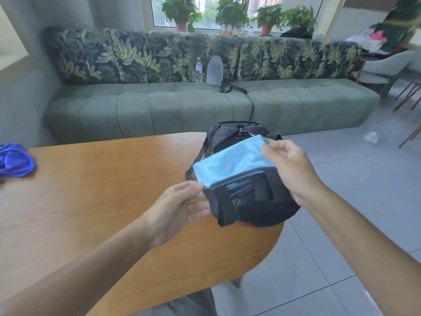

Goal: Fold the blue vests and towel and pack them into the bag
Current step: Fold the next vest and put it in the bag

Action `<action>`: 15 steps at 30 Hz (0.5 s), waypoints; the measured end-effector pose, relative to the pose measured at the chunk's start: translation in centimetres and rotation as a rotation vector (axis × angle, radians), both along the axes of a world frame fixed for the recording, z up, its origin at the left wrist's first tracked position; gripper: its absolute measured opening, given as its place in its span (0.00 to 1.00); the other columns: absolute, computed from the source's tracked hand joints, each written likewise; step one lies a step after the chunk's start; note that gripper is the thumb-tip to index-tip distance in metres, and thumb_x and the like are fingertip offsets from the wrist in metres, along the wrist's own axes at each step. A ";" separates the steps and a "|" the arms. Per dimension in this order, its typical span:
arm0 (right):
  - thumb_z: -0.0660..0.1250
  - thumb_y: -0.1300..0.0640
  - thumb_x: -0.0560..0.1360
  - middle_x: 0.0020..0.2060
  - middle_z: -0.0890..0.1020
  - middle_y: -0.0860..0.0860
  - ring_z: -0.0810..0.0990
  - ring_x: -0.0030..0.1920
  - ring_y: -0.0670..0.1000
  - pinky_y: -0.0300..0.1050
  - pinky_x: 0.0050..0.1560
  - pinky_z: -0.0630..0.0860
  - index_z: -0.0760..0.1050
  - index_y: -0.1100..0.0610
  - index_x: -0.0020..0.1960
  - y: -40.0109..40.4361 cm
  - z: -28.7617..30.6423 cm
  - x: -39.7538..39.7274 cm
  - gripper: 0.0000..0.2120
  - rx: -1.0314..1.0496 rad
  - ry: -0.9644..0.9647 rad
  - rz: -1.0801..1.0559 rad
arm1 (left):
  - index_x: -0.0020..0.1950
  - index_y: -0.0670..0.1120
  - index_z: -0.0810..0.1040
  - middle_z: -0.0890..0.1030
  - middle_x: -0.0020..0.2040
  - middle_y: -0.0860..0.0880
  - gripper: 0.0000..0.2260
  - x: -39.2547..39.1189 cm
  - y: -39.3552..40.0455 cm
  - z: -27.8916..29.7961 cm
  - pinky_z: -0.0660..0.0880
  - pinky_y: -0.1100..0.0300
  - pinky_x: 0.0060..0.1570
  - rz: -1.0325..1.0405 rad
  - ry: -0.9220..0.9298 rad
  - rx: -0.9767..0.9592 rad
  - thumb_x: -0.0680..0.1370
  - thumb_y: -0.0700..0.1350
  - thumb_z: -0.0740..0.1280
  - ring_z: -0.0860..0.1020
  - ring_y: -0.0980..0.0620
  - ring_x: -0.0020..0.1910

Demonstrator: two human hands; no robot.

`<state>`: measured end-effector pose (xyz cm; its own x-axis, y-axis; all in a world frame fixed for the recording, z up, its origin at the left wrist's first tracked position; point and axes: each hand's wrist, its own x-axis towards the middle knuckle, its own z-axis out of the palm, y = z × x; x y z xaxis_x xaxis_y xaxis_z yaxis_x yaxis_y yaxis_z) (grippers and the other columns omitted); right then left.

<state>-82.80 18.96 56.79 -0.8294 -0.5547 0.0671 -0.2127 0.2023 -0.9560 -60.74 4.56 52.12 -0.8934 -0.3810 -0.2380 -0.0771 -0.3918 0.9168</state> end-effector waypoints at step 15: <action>0.60 0.62 0.82 0.56 0.84 0.62 0.85 0.51 0.58 0.52 0.52 0.83 0.80 0.60 0.63 -3.7 0.2 -11.9 0.13 0.363 -0.475 0.243 | 0.49 0.42 0.78 0.82 0.37 0.45 0.07 -16.6 -3.7 7.6 0.81 0.57 0.48 0.030 -0.487 -0.129 0.84 0.40 0.62 0.80 0.50 0.39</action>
<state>-94.75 15.29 56.97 -0.5705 -0.6487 -0.5036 0.1360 0.5301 -0.8370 -77.33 0.87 59.76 -0.6784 -0.4587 -0.5739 -0.4984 -0.2866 0.8182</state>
